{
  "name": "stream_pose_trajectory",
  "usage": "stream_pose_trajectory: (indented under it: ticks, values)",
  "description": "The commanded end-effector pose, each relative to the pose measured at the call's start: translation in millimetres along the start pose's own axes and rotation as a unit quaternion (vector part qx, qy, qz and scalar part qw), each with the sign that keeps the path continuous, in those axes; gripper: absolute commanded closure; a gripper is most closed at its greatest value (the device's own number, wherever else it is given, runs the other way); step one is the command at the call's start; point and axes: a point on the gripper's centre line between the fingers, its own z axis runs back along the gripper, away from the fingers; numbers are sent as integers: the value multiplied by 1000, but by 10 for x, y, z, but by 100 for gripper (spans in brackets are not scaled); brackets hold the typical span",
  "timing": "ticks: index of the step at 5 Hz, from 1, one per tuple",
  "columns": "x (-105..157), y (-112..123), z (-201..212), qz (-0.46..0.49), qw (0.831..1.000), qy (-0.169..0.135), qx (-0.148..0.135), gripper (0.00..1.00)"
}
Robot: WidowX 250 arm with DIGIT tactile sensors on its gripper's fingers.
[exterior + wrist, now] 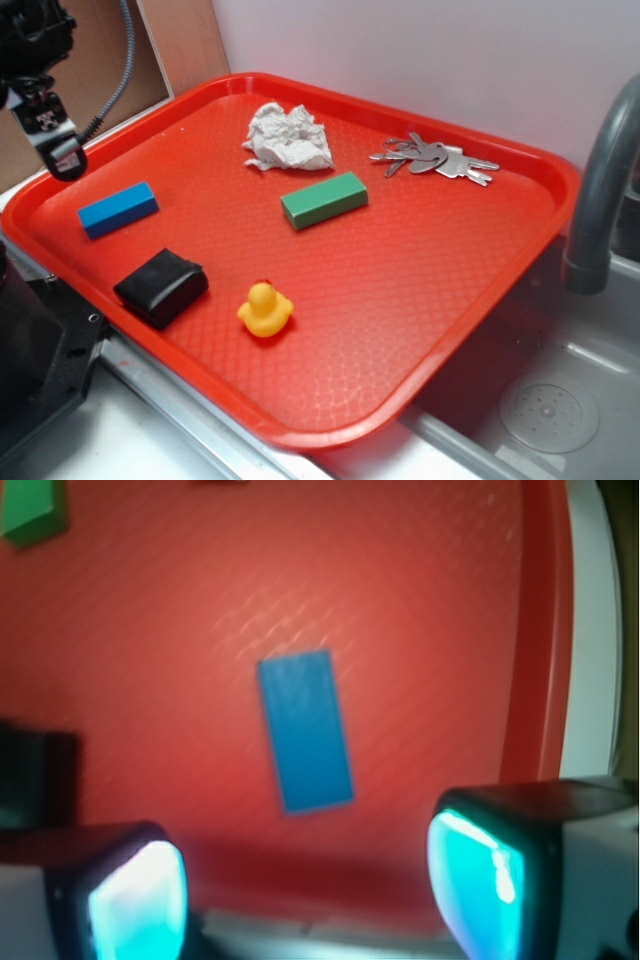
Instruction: Grab the blue block.
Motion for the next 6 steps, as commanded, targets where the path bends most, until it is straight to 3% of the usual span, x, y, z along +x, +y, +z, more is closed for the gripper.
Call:
stream_pose_trajectory:
  ticks: [1, 3, 4, 5, 6]
  values:
    - [152, -44, -365, -39, 999, 14, 16, 0]
    - [219, -65, -710, -68, 996, 53, 8, 0]
    - [208, -69, -713, -58, 996, 61, 9, 34]
    - [217, -79, -538, -44, 997, 59, 18, 100]
    - [226, -92, -188, -20, 997, 60, 52, 100]
